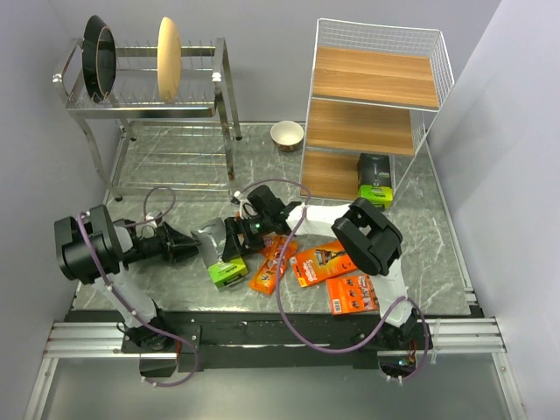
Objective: Place and organize the shaving razors onto the shelf
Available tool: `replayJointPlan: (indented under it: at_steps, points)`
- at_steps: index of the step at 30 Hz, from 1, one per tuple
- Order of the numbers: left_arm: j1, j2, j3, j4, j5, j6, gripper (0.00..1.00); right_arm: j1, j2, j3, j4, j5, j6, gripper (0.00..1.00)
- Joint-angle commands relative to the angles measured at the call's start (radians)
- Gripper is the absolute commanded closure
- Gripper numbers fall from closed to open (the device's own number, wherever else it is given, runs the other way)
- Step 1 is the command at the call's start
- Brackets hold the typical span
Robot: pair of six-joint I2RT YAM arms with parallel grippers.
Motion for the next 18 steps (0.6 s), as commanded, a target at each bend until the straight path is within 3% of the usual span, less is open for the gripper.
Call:
replayJointPlan:
  at_steps: [1, 5, 8, 11, 15, 16, 18]
  points:
    - [-0.055, 0.147, 0.069, -0.034, -0.243, 0.000, 0.99, 0.003, -0.066, -0.057, -0.013, 0.013, 0.028, 0.00]
    - [-0.073, 0.164, 0.101, -0.076, -0.272, 0.003, 0.99, -0.004, -0.071, -0.136, 0.077, -0.054, 0.137, 0.00]
    - [-0.081, 0.155, 0.101, -0.078, -0.289, 0.003, 0.99, -0.004, -0.004, -0.105, 0.149, -0.086, 0.240, 0.00]
    - [-0.089, 0.139, 0.096, -0.078, -0.306, 0.000, 0.99, 0.007, 0.038, -0.030, 0.143, -0.098, 0.235, 0.02]
    - [-0.096, 0.112, 0.093, -0.079, -0.328, -0.002, 0.99, 0.011, 0.026, -0.018, 0.163, -0.100, 0.238, 0.20]
    - [-0.099, 0.103, 0.089, -0.078, -0.340, -0.002, 0.99, 0.013, 0.017, -0.031, 0.180, -0.102, 0.242, 0.31]
    - [-0.101, 0.064, 0.083, -0.075, -0.348, -0.002, 0.93, 0.011, -0.026, -0.045, 0.177, -0.077, 0.232, 0.42]
